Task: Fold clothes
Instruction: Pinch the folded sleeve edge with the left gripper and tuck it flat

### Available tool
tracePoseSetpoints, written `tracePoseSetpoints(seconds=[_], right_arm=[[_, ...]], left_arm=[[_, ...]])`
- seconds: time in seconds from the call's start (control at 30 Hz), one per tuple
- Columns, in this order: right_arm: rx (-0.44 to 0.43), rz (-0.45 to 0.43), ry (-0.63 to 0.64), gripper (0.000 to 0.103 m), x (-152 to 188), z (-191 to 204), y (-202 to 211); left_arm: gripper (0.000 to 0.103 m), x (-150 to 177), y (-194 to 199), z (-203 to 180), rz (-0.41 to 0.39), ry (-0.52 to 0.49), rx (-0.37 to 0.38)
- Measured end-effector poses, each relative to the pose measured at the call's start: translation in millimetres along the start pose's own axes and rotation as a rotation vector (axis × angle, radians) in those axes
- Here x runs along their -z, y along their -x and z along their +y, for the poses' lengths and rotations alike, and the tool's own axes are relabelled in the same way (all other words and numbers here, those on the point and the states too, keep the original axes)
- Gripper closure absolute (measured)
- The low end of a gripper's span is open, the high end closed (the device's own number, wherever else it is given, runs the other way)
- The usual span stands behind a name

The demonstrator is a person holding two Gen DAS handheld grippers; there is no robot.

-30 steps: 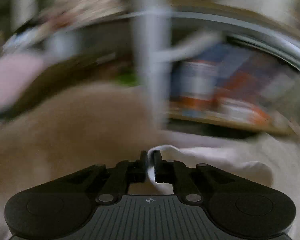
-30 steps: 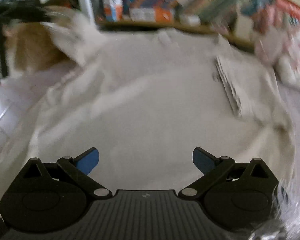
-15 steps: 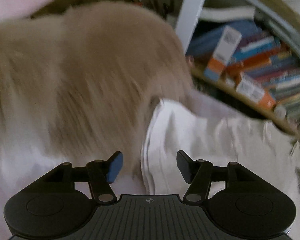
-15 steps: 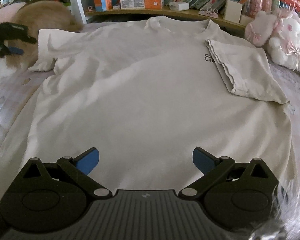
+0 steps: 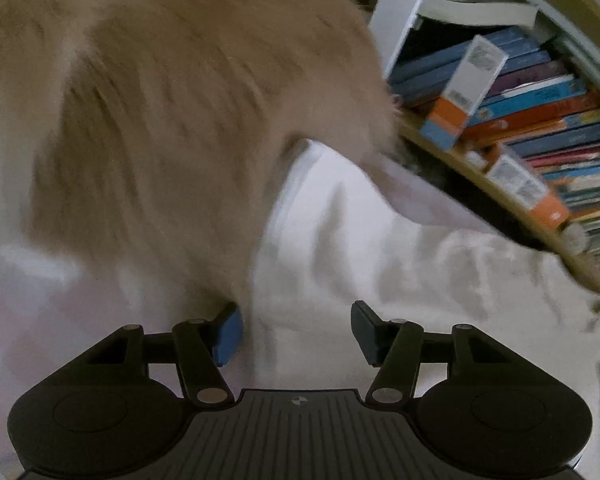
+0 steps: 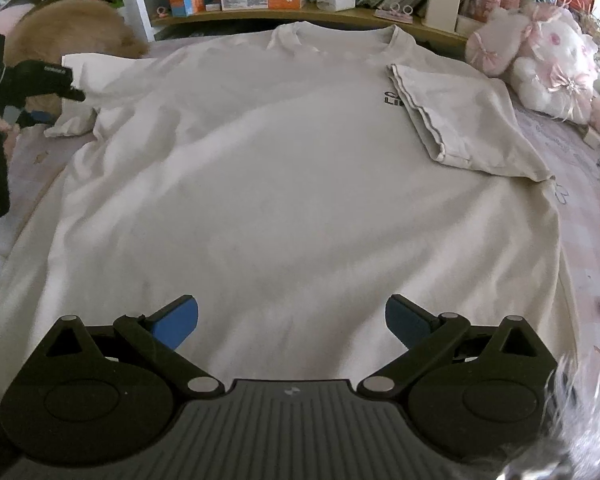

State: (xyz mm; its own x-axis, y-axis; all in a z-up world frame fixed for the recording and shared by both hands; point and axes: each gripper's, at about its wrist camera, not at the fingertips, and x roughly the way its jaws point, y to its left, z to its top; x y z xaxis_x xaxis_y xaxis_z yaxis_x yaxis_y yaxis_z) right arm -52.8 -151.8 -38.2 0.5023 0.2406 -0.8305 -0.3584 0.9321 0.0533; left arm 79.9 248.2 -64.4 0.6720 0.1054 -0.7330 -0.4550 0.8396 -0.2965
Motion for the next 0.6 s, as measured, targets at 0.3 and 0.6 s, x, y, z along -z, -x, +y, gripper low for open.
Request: tracePoseSetpoints(seconds=[0.3,0.6], right_arm=[[-0.011,0.002,0.008,0.002,3,-3,1],[-0.021,-0.023,-0.052,0.002,11,-28,5]], left_arm=[[0.090,-10,-5,1,0.012,0.074,-0.017],[0.092,-15,57,-118,-0.157,-0.198,0.087]])
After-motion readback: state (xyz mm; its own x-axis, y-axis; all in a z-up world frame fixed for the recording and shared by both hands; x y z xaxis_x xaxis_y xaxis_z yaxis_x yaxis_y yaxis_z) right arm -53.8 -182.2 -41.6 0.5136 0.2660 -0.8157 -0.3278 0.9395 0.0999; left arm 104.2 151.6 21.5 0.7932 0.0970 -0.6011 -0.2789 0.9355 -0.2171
